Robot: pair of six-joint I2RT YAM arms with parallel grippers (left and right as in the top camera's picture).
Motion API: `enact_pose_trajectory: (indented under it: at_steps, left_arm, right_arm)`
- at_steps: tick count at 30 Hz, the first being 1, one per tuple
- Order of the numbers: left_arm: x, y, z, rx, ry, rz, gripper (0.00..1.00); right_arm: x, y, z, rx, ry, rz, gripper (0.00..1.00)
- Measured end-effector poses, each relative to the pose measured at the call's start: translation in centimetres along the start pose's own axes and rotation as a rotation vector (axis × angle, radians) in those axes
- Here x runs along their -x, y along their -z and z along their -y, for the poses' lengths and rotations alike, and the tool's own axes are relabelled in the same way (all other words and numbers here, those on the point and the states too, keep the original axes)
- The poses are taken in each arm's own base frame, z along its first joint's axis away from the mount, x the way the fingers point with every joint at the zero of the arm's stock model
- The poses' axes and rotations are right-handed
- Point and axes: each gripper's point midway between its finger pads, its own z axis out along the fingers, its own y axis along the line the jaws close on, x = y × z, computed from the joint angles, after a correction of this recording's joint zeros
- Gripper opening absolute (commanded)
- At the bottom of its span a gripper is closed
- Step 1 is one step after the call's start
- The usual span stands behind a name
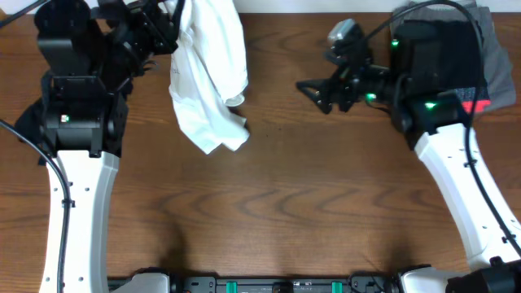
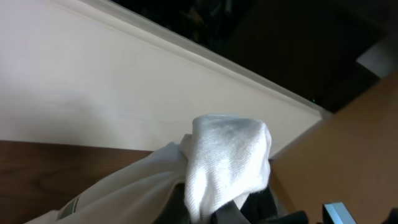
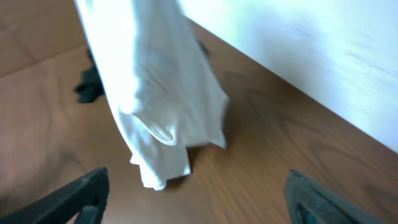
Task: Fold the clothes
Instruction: 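Grasp the hanging T-shirt edge with the right gripper beside the left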
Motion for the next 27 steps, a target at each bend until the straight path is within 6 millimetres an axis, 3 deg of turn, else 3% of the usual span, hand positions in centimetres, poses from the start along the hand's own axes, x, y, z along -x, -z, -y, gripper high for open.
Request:
enact_pose_trajectory:
  at_steps: [7,14,20,24,27]
  left_arm:
    - [-1.2,-0.5,1.2,-0.027,-0.011,-0.034,0.06]
    - [-3.3,-0.8,1.4,-0.017,0.020,-0.108,0.06]
    - [-4.9,-0.9,1.6,-0.008,0.042,-0.164,0.06]
    - [-5.2,-0.9,1.7,-0.008,0.045,-0.174,0.05]
    - [-5.3,-0.9,1.7,-0.009,0.045,-0.175,0.06]
  right_arm:
    - [0.8,-4.5,-3.7,0.124,0.093,0.041,0.76]
    - [1.5,-6.8,-3.0,0.123,0.134,0.100,0.68]
    - [1.9,-8.2,-2.2,0.120,0.126,0.146,0.45]
    - [1.1,-9.4,-1.9,0.150,0.090,0.143,0.31]
    - [0.1,-10.1,-2.1,0.184,0.061,0.127,0.03]
